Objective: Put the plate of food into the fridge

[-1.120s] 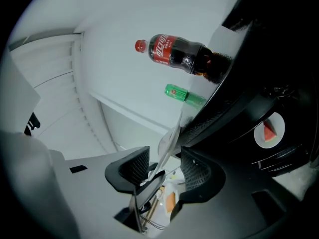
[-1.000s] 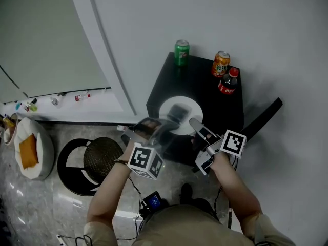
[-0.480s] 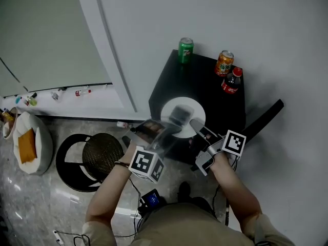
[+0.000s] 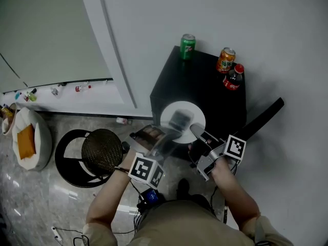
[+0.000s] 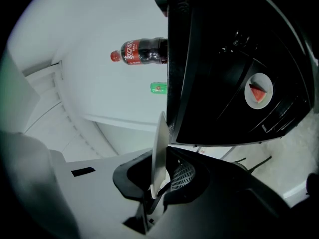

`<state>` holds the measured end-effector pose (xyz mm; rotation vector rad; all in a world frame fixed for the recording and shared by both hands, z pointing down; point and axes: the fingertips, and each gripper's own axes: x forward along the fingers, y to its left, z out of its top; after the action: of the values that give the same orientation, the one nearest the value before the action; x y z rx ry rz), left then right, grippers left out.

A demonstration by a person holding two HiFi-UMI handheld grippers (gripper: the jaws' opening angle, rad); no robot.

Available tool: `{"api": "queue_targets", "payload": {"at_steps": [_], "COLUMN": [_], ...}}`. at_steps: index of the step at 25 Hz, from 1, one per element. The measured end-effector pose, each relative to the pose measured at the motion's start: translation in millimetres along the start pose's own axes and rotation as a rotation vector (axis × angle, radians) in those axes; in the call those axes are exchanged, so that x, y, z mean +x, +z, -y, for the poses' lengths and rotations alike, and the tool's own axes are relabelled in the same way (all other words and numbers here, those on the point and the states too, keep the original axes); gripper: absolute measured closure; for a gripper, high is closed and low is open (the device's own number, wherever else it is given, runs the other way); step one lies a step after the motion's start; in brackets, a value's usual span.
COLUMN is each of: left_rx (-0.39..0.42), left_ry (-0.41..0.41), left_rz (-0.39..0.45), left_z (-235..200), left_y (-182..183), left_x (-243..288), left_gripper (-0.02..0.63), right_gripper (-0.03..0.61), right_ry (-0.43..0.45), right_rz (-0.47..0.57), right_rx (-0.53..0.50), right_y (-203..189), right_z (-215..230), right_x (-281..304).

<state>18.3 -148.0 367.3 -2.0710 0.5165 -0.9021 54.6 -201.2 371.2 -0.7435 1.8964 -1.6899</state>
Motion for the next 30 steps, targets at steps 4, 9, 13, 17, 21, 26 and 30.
{"api": "queue_targets", "payload": {"at_steps": [4,9,13,17,21,26,30], "left_rx": [-0.011,-0.029,-0.060,-0.106,-0.130,-0.161,-0.158], "left_ry": [0.006,0.015,0.000,-0.017,-0.027,-0.043,-0.044], "left_rz": [0.000,0.011,0.010,0.003,0.004,-0.003,0.010], "left_z": [4,18,30,45,54,61,62], "left_y": [-2,16,16,15,16,16,17], "left_x": [4,-23,-24,-29,-33,-42,-49], "left_gripper": [0.560,0.558,0.558,0.558,0.558,0.554,0.549], "right_gripper": [0.537,0.540,0.541,0.541,0.541,0.541,0.541], "right_ry": [-0.002,-0.007,-0.022,-0.048,-0.058,-0.074,-0.061], "right_rz": [0.009,0.015,0.015,0.005,0.005,0.012,0.020], "right_rx": [0.022,0.033,0.053,0.061,0.058,0.084,0.071], "right_y": [1,-25,-32,-44,-52,-64,-69], "right_z": [6,-3,7,17,21,24,20], "right_x": [-1,-20,-26,-31,-36,-41,-42]}}
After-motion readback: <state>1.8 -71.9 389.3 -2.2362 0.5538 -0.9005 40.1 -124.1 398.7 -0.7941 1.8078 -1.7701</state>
